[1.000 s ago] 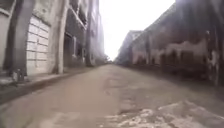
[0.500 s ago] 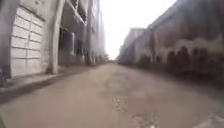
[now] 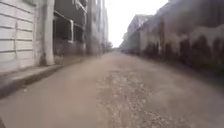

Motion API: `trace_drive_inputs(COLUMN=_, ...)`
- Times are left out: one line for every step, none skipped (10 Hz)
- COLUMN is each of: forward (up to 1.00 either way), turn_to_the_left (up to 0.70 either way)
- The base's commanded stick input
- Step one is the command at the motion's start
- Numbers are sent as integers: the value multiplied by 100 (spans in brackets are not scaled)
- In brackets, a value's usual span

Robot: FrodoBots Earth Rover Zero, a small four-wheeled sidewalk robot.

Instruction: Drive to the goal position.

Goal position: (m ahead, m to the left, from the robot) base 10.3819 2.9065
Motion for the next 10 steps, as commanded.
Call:
trace_drive_inputs(forward=100, turn_to_the_left=0)
trace_drive_inputs(forward=100, turn_to_the_left=0)
trace_drive_inputs(forward=100, turn_to_the_left=0)
trace_drive_inputs(forward=100, turn_to_the_left=0)
trace_drive_inputs(forward=100, turn_to_the_left=0)
trace_drive_inputs(forward=100, turn_to_the_left=0)
trace_drive_inputs(forward=100, turn_to_the_left=0)
trace_drive_inputs(forward=100, turn_to_the_left=0)
trace_drive_inputs(forward=100, turn_to_the_left=0)
trace_drive_inputs(forward=100, turn_to_the_left=-27)
